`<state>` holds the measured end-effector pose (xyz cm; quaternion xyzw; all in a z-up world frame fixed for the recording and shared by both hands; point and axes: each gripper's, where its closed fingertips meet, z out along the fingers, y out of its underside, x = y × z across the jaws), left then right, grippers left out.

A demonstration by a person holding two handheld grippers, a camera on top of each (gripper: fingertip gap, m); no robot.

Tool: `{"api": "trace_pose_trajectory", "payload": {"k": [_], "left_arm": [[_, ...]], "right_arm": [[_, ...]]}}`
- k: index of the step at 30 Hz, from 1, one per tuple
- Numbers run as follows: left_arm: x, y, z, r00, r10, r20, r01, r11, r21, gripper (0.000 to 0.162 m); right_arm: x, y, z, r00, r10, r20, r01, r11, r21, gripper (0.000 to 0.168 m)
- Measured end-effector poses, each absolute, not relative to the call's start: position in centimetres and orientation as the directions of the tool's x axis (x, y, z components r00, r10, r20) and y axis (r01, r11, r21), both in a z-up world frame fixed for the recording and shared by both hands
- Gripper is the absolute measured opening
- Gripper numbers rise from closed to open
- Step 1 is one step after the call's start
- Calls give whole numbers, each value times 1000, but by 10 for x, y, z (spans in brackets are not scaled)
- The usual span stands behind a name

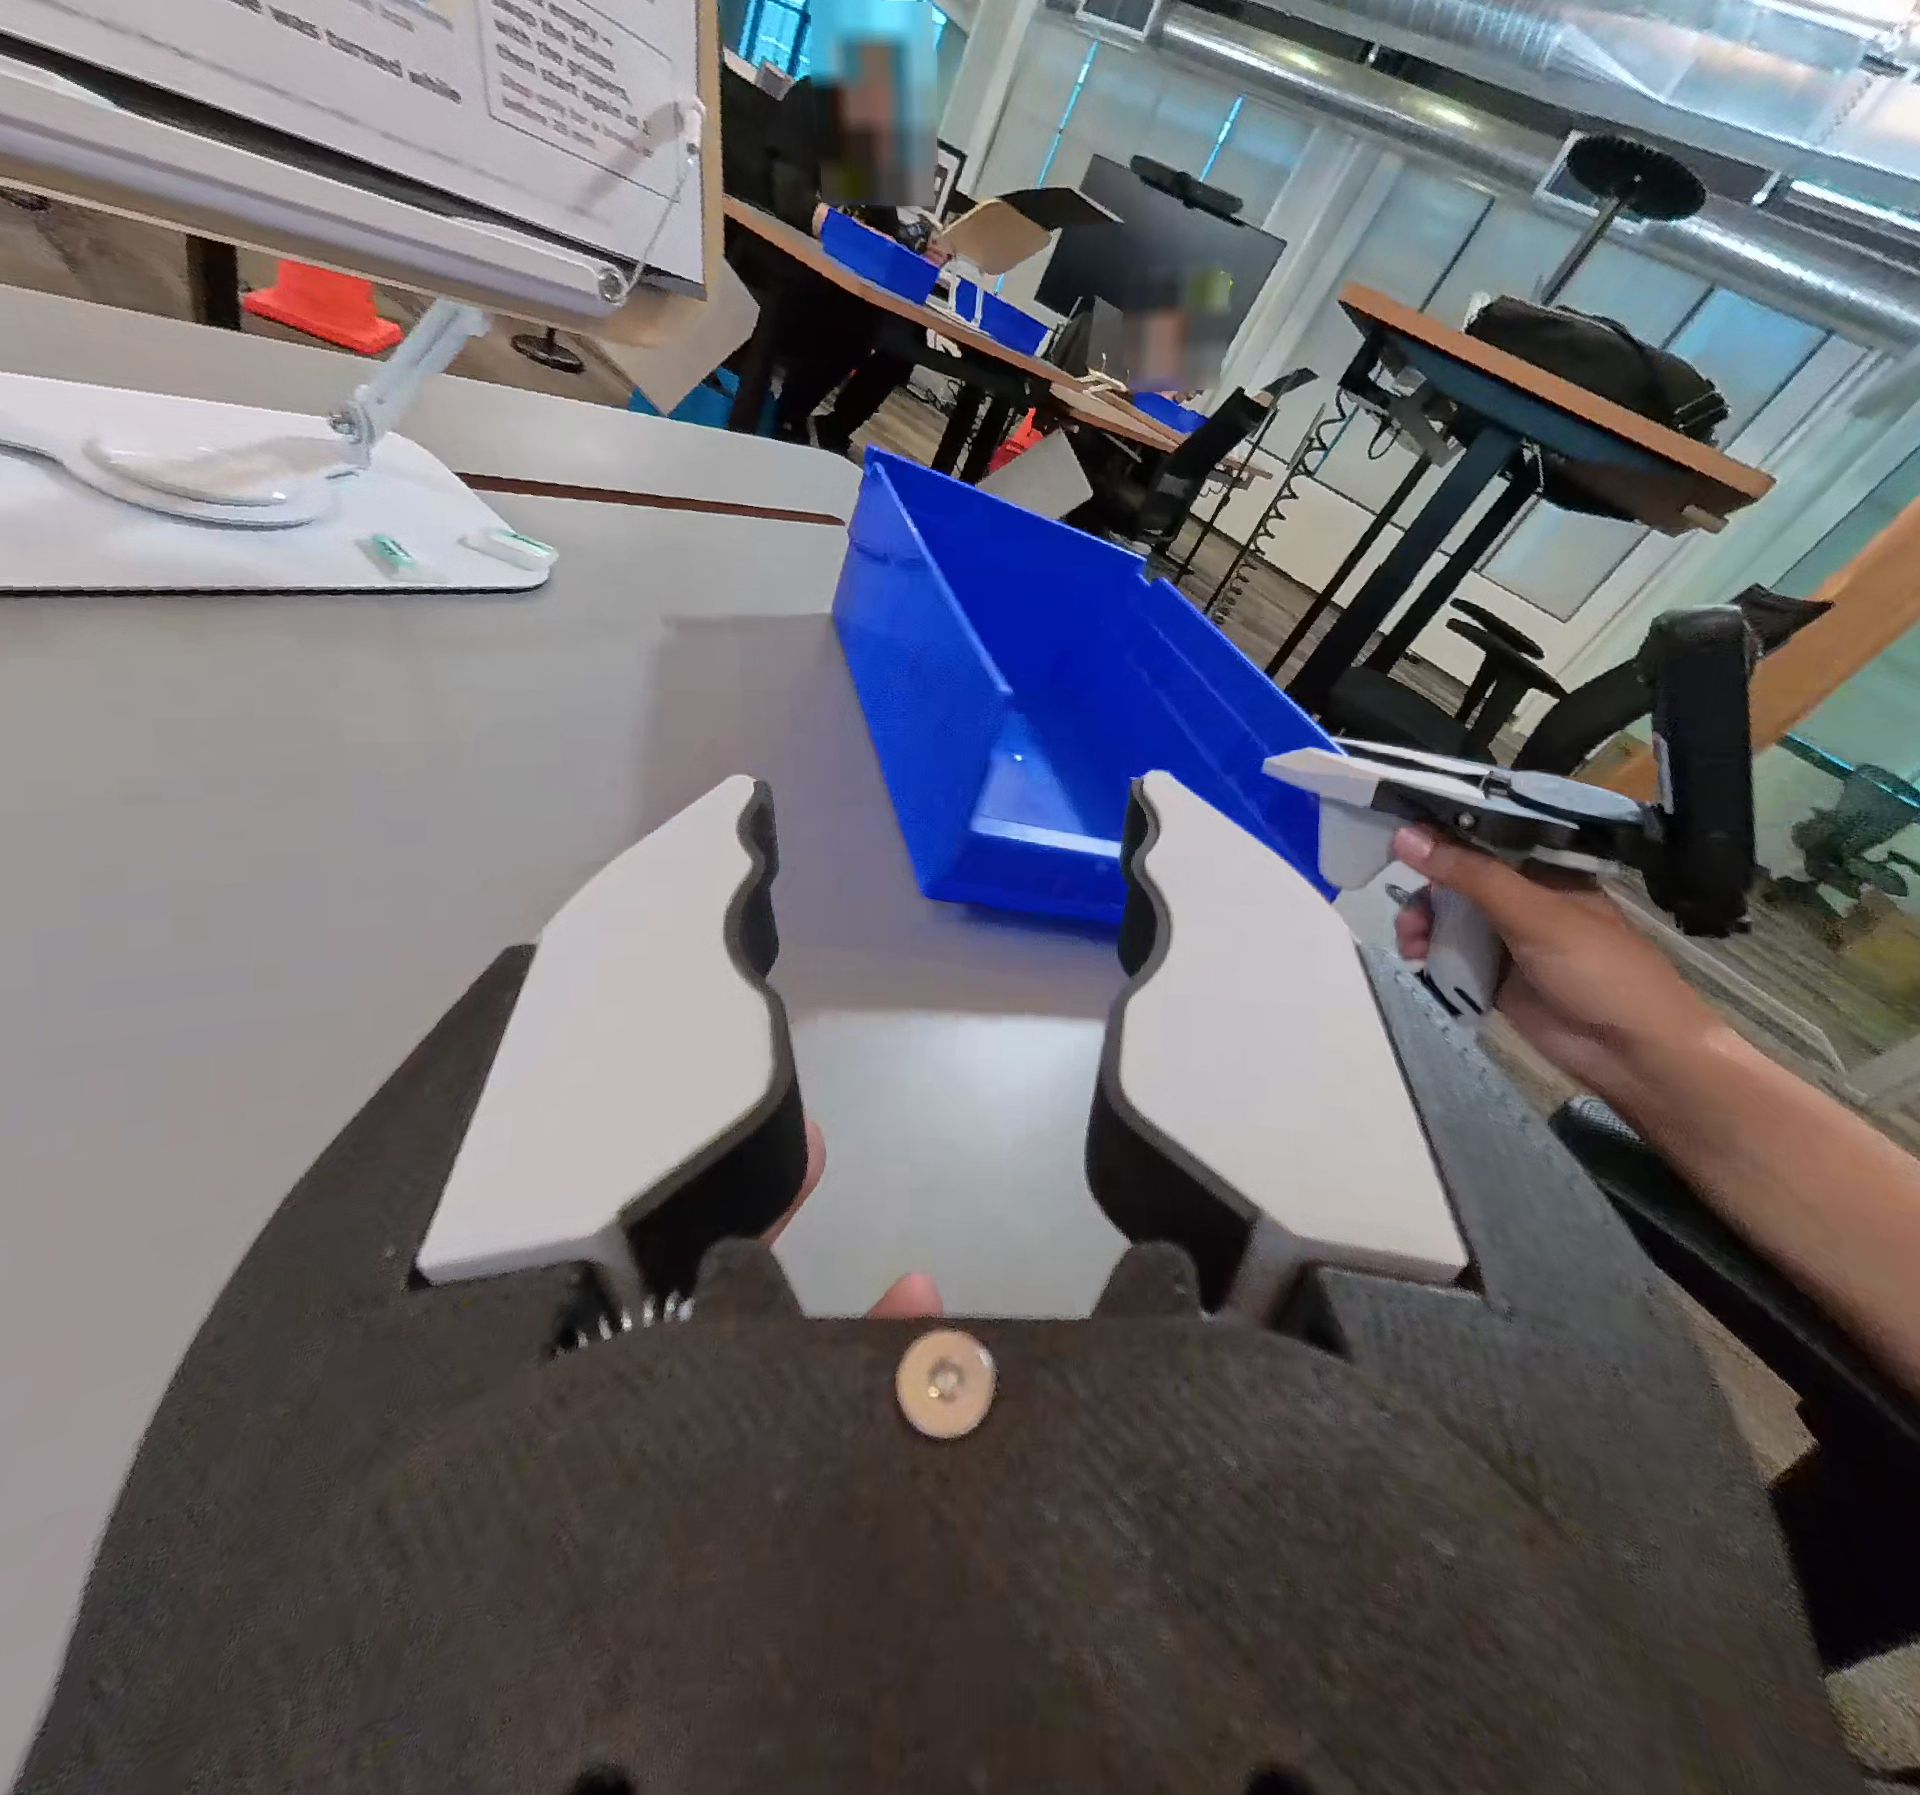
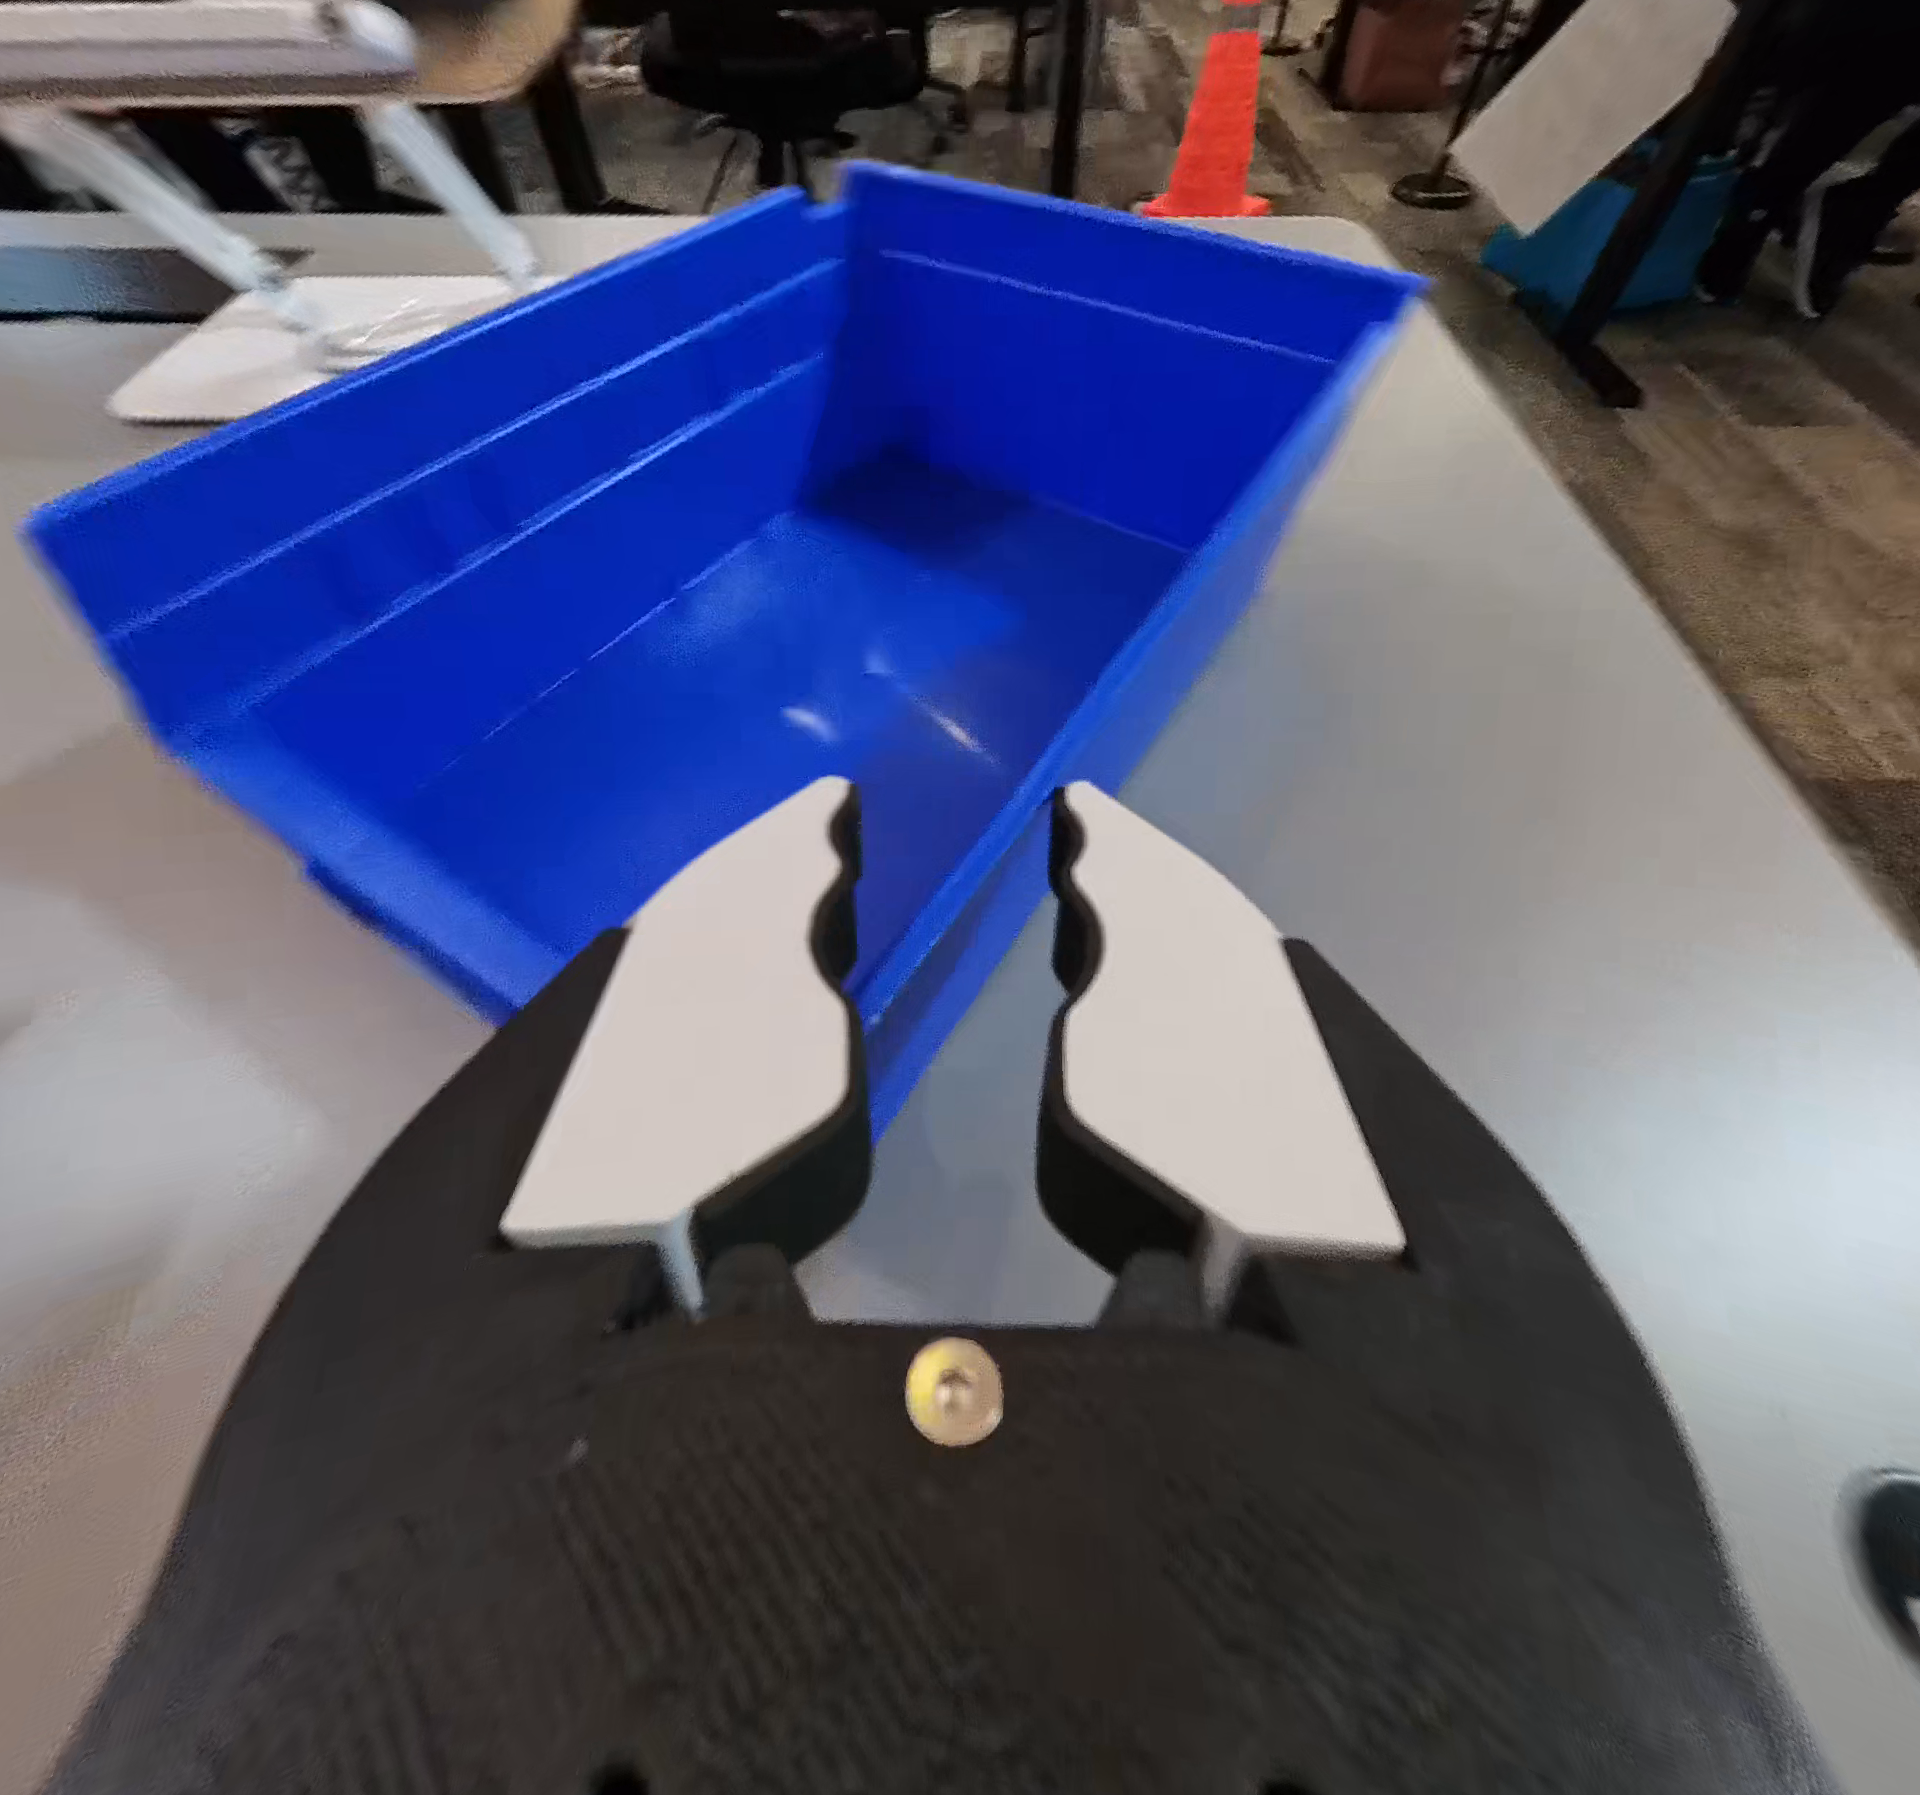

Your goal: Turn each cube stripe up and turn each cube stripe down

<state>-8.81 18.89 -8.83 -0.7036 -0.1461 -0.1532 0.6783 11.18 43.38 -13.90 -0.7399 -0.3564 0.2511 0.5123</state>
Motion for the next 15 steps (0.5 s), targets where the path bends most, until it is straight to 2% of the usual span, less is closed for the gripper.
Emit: {"api": "trace_pose_trajectory", "payload": {"k": [2, 5, 15], "left_arm": [[-89, 185, -89, 914, 10, 406, 406, -39, -913, 63], [-91, 182, -92, 917, 24, 399, 400, -46, -915, 63], [-96, 182, -96, 918, 44, 394, 396, -48, -917, 57]], "right_arm": [[129, 466, -139, 660, 751, -1, 264, -233, -936, 17], [148, 506, -140, 706, 707, 31, 270, -228, -935, 7], [173, 544, -140, 637, 770, -44, 230, -243, -942, 4]]}}
